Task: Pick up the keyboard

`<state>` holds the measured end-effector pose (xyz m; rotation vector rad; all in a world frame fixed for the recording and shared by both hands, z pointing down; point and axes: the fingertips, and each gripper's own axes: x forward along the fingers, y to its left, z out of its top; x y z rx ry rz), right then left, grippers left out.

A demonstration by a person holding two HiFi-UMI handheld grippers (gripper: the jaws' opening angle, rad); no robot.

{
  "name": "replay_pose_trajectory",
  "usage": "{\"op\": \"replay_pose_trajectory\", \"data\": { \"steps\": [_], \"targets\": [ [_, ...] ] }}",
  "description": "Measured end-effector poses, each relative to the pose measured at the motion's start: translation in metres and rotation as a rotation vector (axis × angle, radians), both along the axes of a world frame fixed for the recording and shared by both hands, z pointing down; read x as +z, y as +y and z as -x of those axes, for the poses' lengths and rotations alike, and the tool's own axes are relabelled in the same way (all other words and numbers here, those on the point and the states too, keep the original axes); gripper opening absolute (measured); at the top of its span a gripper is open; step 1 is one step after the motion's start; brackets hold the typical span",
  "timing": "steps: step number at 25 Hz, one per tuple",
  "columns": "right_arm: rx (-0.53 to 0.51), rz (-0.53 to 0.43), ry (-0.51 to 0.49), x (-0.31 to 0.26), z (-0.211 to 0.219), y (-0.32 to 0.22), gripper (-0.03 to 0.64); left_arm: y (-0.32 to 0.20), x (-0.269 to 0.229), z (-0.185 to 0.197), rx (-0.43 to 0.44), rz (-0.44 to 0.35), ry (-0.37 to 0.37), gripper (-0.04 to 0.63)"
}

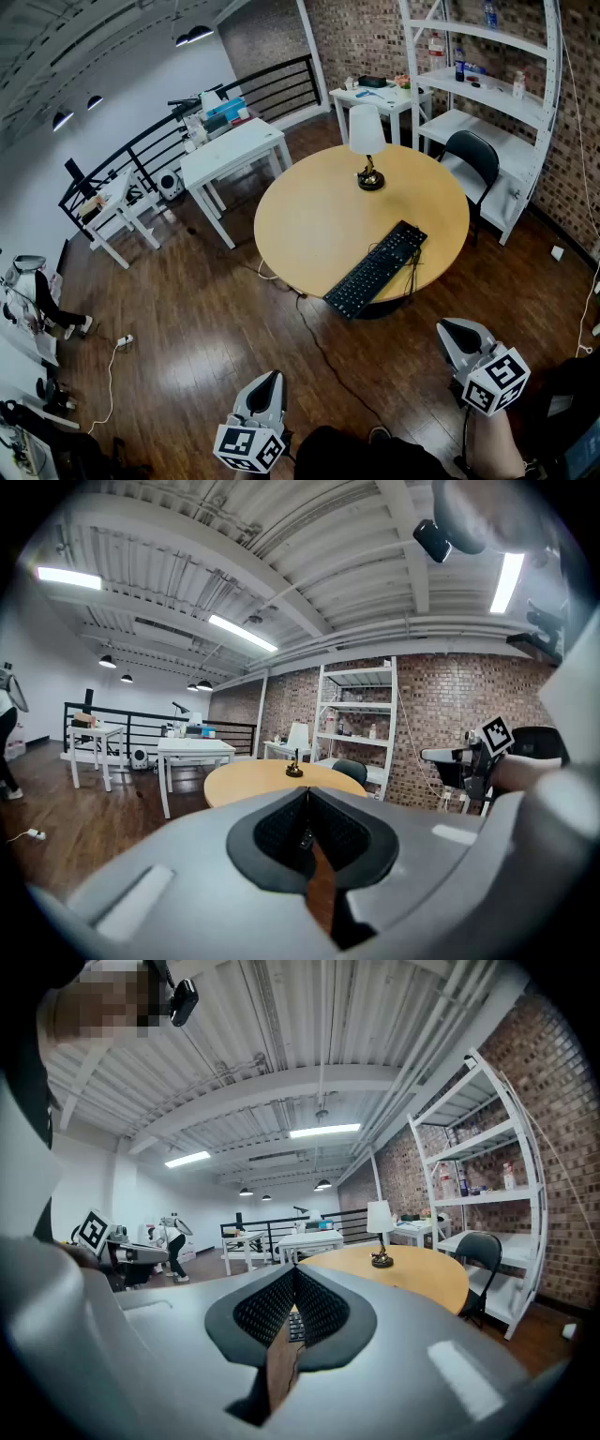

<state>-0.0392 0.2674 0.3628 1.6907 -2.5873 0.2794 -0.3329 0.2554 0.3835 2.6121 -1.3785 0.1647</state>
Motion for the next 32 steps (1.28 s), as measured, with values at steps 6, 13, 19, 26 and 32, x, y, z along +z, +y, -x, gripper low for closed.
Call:
{"op": "replay_pose_trajectory", "data": {
  "steps": [6, 13, 19, 26, 32],
  "targets": [
    [0.046, 0.008, 0.003, 0.008, -0.007, -0.043, 0.002, -0.046, 0.015, -0.015, 0.059, 0.043, 0.033, 0.028],
    [0.087, 0.036, 0.049, -0.002, 0.017, -0.098, 0.002, -0.119, 0.030, 0.004, 0.105, 0.088, 0.087, 0.044],
    [0.092, 0.030, 0.071, -0.007, 0.042, -0.135, 0.002, -0.149, 0.047, 0.004, 0.214, 0.092, 0.069, 0.071],
    [0.088, 0.062, 0.103, 0.002, 0.047, -0.152, 0.002, -0.163, 0.069, 0.016, 0.197, 0.151, 0.094, 0.084],
    [0.055, 0.072, 0.093, 0.007, 0.001, -0.189, 0.002, -0.184, 0.075, -0.013, 0.149, 0.188, 0.096, 0.092]
  ]
}}
